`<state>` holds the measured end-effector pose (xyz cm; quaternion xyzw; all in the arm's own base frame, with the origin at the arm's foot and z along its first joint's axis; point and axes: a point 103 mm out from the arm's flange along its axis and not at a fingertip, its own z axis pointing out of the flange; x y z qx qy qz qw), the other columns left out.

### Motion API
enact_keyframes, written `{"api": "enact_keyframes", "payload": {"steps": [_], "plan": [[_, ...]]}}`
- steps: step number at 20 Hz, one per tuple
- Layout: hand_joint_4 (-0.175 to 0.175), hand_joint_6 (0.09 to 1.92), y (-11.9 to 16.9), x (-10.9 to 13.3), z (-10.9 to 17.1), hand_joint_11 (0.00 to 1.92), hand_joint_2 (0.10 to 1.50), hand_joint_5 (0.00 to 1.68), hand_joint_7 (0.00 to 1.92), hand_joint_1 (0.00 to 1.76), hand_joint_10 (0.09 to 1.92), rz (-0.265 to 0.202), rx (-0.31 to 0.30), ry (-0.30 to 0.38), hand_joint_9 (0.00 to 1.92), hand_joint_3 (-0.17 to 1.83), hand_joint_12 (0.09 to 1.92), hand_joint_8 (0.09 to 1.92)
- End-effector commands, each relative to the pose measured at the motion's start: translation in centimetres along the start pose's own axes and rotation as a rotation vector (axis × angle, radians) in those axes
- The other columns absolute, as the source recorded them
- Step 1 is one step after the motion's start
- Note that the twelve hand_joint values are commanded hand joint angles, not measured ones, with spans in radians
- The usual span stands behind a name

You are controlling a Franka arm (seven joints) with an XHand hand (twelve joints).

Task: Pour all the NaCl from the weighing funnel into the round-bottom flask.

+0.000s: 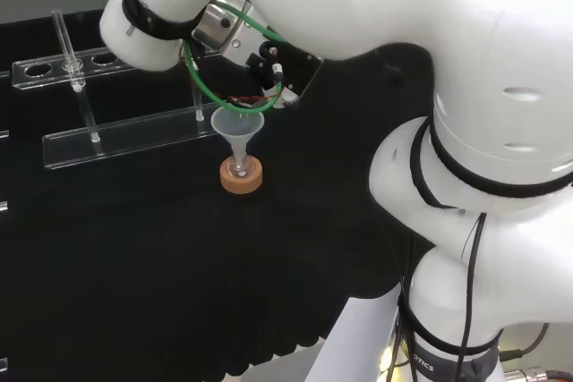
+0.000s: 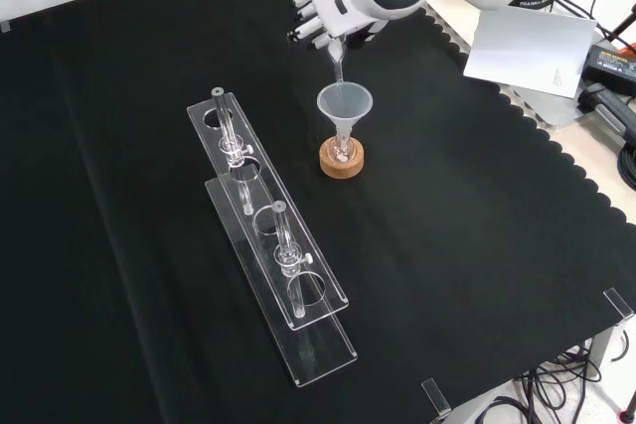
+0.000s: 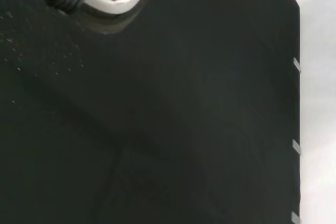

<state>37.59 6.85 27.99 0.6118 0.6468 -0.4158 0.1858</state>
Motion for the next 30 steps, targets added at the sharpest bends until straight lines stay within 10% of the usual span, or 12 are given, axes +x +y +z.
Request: {"api": "enact_keyframes", "payload": {"steps": [1, 30], "plan": [[0.175, 0.50, -0.3, 1.1, -1.4, 0.97, 0.74, 1.33, 0.49, 1.12, 0.26, -0.023, -0.039, -0.056, 1.07, 0.46, 0.96, 0.71], [0.175, 0.50, -0.2, 2.3, -2.4, 0.97, 0.74, 1.33, 0.49, 1.12, 0.25, -0.021, -0.026, -0.289, 1.07, 0.46, 0.96, 0.71]]}}
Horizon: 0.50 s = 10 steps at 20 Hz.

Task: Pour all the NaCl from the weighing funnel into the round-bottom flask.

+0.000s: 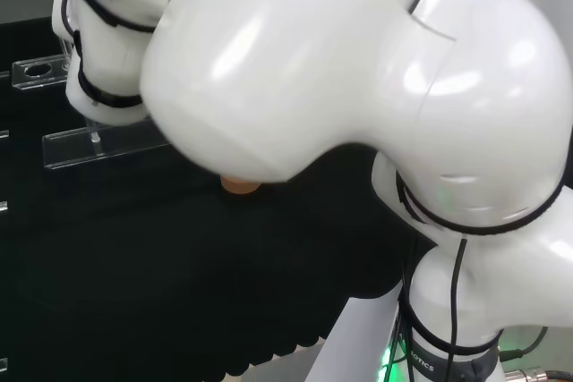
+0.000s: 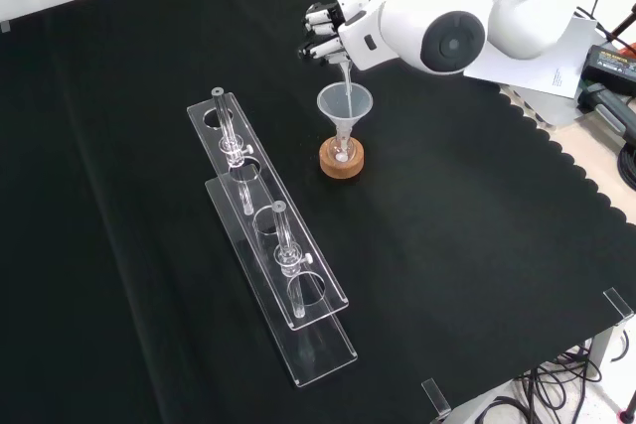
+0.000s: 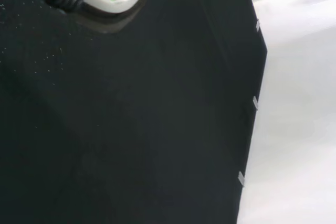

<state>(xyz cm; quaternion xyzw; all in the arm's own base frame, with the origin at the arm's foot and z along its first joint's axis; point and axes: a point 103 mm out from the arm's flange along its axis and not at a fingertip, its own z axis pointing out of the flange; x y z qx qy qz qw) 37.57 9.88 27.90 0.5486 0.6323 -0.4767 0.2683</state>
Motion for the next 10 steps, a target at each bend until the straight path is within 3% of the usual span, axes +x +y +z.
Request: {"api": "enact_keyframes", "payload": {"steps": [1, 10], "plan": [[0.175, 0.50, 0.07, 0.31, -0.21, 0.97, 0.74, 1.33, 0.49, 1.12, 0.25, -0.005, 0.008, -0.055, 1.06, 0.46, 0.96, 0.71], [0.175, 0.50, 0.05, 0.93, -0.60, 0.96, 0.74, 1.33, 0.48, 1.12, 0.25, -0.012, -0.005, -0.134, 1.06, 0.46, 0.96, 0.71]]}}
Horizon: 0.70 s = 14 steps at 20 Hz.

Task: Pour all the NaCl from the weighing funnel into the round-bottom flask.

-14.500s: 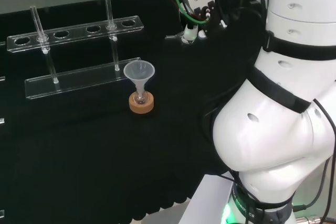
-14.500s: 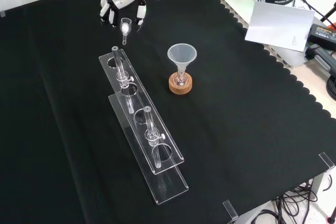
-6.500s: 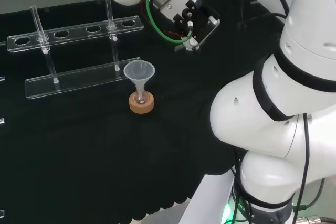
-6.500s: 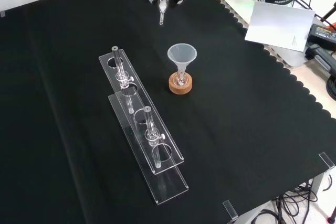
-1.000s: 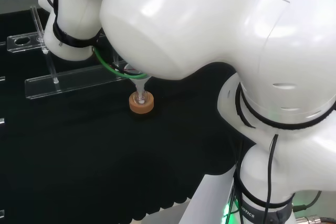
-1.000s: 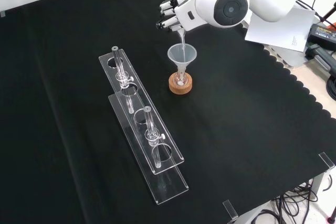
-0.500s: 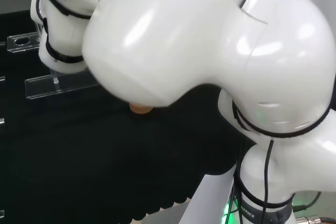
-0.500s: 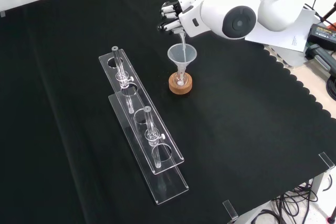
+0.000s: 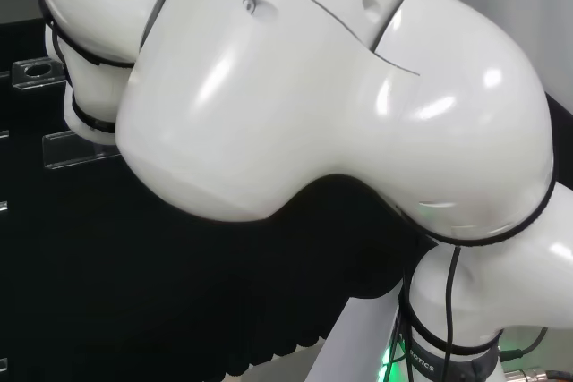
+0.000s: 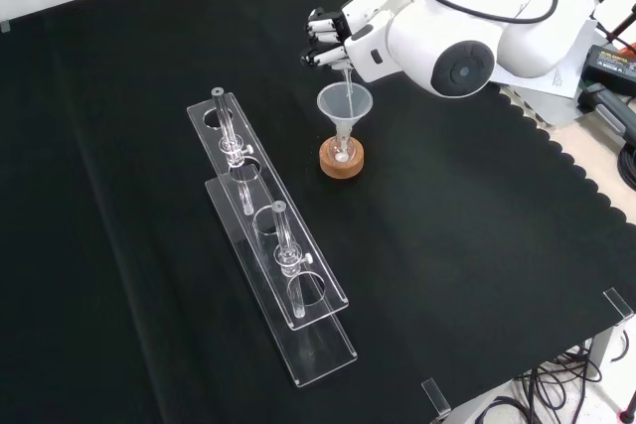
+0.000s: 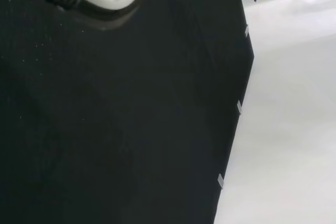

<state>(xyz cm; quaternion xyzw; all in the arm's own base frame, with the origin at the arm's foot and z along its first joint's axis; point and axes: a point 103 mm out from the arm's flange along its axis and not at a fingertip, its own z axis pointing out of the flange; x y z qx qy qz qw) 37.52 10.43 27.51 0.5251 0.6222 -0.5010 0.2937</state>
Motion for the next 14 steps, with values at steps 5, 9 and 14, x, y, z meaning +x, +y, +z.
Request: {"api": "enact_keyframes", "payload": {"steps": [5, 9, 14], "plan": [[0.175, 0.49, 0.1, 0.7, -0.8, 0.96, 0.74, 1.33, 0.48, 1.12, 0.25, -0.003, -0.008, -0.093, 1.06, 0.46, 0.96, 0.71], [0.175, 0.49, 0.1, 0.7, -1.2, 0.96, 0.74, 1.33, 0.48, 1.12, 0.25, 0.000, -0.009, -0.120, 1.06, 0.46, 0.96, 0.71], [0.175, 0.49, 0.2, 0.5, -1.5, 0.96, 0.74, 1.33, 0.48, 1.12, 0.25, 0.005, -0.010, -0.150, 1.06, 0.46, 0.95, 0.71]]}}
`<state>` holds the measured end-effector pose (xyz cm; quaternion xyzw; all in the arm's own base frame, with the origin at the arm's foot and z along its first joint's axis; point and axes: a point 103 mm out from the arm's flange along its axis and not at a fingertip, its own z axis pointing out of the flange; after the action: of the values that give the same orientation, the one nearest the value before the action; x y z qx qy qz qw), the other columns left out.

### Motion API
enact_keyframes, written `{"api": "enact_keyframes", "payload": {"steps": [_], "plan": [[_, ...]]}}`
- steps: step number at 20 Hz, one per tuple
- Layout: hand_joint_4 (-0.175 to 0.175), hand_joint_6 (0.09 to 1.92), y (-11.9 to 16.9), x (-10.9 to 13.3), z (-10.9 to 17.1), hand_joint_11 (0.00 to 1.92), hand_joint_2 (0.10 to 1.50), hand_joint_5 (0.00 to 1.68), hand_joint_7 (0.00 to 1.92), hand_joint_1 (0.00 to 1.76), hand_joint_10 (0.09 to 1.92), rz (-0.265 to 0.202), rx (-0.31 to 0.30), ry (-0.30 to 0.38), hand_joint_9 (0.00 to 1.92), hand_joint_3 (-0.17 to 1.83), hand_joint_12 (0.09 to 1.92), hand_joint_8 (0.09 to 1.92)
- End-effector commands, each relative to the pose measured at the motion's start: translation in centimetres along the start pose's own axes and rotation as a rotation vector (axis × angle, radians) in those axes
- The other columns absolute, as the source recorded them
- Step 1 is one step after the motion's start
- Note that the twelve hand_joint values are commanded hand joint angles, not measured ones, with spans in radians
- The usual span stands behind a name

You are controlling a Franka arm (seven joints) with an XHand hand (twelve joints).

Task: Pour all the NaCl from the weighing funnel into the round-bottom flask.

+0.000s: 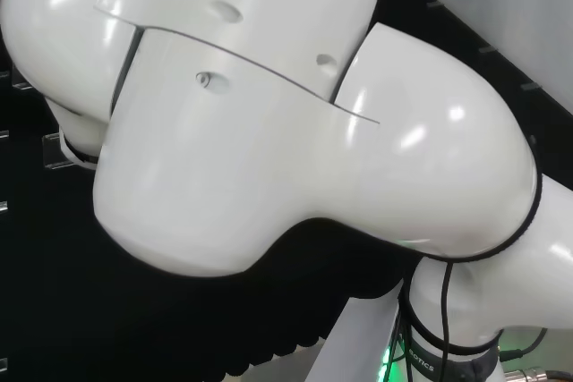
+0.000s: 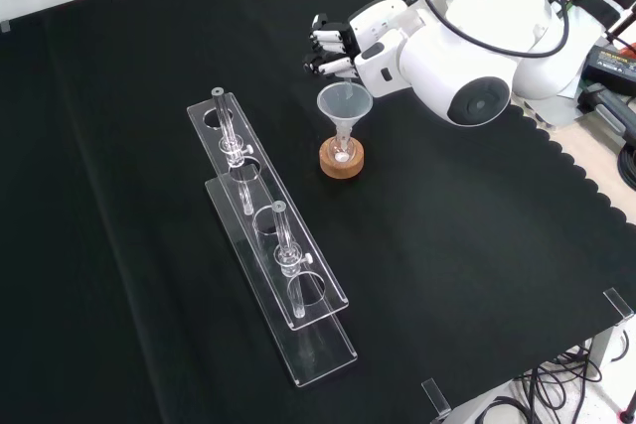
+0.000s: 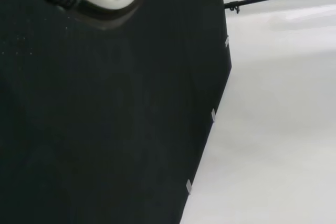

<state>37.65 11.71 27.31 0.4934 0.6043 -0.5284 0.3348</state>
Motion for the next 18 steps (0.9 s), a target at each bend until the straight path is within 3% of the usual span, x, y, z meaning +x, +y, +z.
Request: {"api": "enact_keyframes", "payload": {"steps": [1, 10, 16, 18], "plan": [[0.175, 0.49, 0.05, -0.17, -0.46, 0.96, 0.74, 1.33, 0.48, 1.12, 0.25, 0.001, 0.001, -0.030, 1.07, 0.46, 0.95, 0.71], [0.175, 0.49, 0.05, -0.80, -0.98, 0.96, 0.74, 1.33, 0.48, 1.12, 0.25, 0.017, 0.001, -0.082, 1.07, 0.46, 0.95, 0.71], [0.175, 0.49, 0.07, -0.73, -0.77, 0.95, 0.74, 1.33, 0.48, 1.12, 0.24, 0.016, 0.004, -0.060, 1.07, 0.46, 0.95, 0.71], [0.175, 0.49, 0.07, -0.96, -0.56, 0.95, 0.74, 1.33, 0.48, 1.12, 0.24, 0.015, 0.008, -0.016, 1.07, 0.46, 0.95, 0.71]]}}
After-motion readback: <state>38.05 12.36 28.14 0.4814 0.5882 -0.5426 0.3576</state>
